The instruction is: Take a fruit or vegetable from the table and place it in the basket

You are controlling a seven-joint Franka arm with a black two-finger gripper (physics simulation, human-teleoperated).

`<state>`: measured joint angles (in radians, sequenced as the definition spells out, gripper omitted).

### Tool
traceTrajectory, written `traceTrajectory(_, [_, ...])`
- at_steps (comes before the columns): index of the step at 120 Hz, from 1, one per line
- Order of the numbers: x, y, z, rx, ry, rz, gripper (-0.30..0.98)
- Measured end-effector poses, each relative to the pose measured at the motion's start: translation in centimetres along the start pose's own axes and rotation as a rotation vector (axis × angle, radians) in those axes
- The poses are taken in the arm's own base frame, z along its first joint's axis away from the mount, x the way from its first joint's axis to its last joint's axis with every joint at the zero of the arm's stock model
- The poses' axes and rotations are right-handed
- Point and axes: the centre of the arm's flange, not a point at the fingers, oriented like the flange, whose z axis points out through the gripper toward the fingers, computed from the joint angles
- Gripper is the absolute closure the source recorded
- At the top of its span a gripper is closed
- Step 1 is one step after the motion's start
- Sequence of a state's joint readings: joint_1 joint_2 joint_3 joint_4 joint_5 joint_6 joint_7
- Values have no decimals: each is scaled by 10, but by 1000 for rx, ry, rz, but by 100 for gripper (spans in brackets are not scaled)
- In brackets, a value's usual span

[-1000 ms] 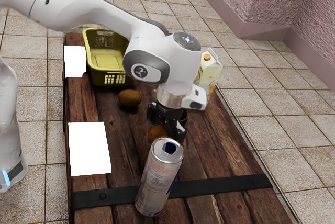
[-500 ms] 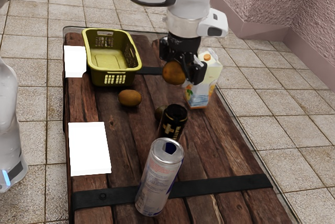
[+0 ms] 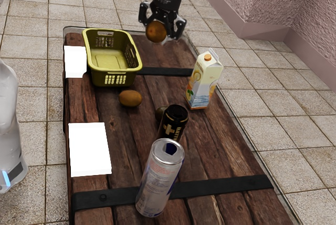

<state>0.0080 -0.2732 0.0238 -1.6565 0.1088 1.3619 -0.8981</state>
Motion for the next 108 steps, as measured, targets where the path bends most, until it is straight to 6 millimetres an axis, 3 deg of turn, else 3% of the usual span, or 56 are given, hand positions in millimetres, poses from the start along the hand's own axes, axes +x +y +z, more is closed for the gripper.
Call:
traceTrajectory(9, [38,-34,7,-1,-30,-93,48])
traceTrajectory(20, [67,-66,14,3,-47,-171,48])
traceTrajectory(48, [116,-125,41,38,-64,-198,47])
traceTrajectory(55, [126,-136,58,49,-73,-172,47])
traceTrajectory(66, [137,-144,91,61,-90,-112,46])
traceTrajectory(88, [154,-152,132,35,-69,33,46])
traceTrajectory(108, [148,-155,159,2,-53,175,46])
